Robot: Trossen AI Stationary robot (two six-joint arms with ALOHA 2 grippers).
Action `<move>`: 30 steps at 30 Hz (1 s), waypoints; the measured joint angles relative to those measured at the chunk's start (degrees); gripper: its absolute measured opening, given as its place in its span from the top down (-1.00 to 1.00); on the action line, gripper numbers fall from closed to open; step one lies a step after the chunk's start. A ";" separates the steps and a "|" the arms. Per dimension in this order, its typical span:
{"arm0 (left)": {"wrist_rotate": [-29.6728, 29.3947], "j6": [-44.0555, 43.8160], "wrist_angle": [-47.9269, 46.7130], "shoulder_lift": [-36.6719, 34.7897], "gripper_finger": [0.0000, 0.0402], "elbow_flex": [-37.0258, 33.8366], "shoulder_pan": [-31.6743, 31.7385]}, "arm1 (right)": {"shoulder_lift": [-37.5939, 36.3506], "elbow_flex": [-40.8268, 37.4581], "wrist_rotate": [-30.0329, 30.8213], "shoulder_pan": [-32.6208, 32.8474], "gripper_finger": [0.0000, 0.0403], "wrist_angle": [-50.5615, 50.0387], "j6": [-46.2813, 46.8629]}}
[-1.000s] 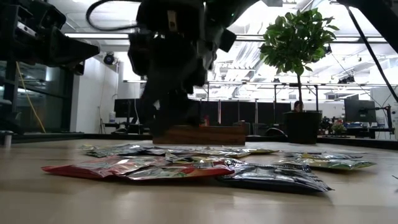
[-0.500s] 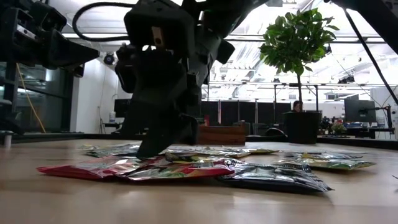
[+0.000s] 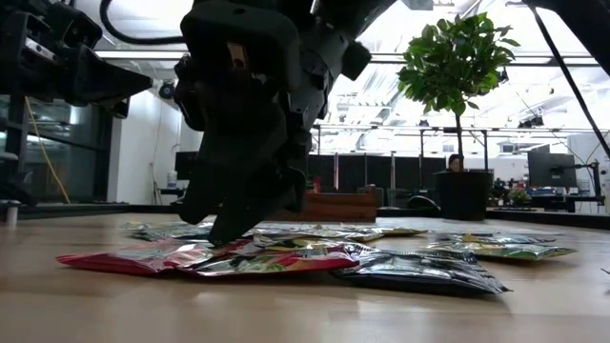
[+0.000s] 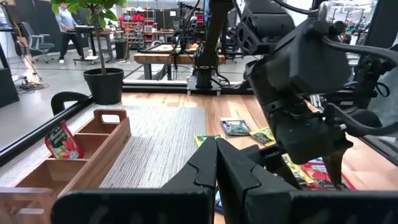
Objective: Pick & Place Tea
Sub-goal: Put the red tea bag into the middle section of the wooden organizer
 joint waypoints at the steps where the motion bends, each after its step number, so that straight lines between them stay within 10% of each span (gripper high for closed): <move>1: 0.02 0.00 0.00 0.00 1.00 0.00 -0.01 | -0.02 0.00 0.84 0.23 -0.06 -0.20 -0.09; 12: 0.02 0.00 -0.02 0.00 1.00 0.00 -0.01 | 1.55 0.07 6.17 1.59 0.04 -1.23 0.40; 30: 0.00 0.00 -0.04 0.00 1.00 0.00 -0.01 | 2.11 -0.02 10.69 1.73 0.85 -3.25 -1.30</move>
